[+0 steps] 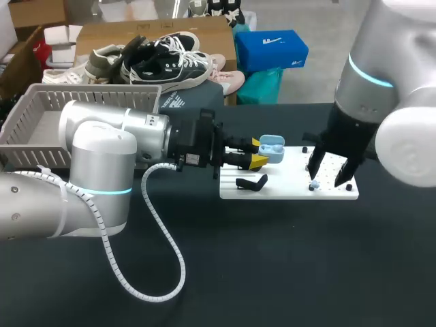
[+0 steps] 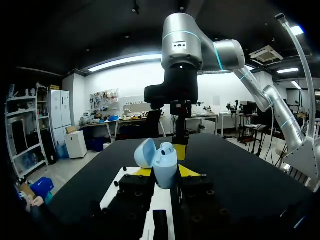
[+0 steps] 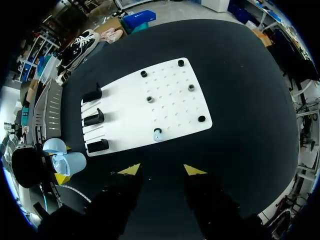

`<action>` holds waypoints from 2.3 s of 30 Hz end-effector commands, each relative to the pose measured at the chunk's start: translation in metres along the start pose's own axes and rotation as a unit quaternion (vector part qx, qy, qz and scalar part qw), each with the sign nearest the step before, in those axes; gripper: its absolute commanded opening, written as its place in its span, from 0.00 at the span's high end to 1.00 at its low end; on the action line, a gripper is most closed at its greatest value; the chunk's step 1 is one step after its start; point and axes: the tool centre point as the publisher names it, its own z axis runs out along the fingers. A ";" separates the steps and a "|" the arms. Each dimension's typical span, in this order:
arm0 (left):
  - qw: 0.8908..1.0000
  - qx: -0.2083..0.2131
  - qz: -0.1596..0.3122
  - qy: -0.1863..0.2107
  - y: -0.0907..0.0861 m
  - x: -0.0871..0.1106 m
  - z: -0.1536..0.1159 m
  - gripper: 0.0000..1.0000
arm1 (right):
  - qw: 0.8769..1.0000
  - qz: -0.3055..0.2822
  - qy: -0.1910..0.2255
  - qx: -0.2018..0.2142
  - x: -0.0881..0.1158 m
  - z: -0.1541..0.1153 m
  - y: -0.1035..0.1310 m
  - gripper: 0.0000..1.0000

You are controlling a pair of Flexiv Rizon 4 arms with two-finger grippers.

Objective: Pick up each earbud case from the left stands, insert the matching earbuds, close the lid, and place the case in the box.

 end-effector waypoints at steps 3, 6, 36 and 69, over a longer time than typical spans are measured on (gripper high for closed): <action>1.000 -0.001 0.001 -0.001 0.000 0.001 0.000 1.00 | 1.000 0.003 -0.008 -0.003 -0.008 0.017 -0.002 0.42; 1.000 -0.001 0.001 -0.001 0.000 0.001 0.000 1.00 | 1.000 0.016 -0.013 -0.012 -0.013 0.023 -0.004 0.40; 1.000 -0.001 0.001 -0.001 0.000 0.001 0.000 1.00 | 0.999 0.021 0.003 -0.046 -0.029 0.057 0.003 0.61; 1.000 -0.001 0.001 -0.001 0.000 0.001 0.000 1.00 | 0.999 0.020 0.017 -0.040 -0.035 0.065 0.006 0.84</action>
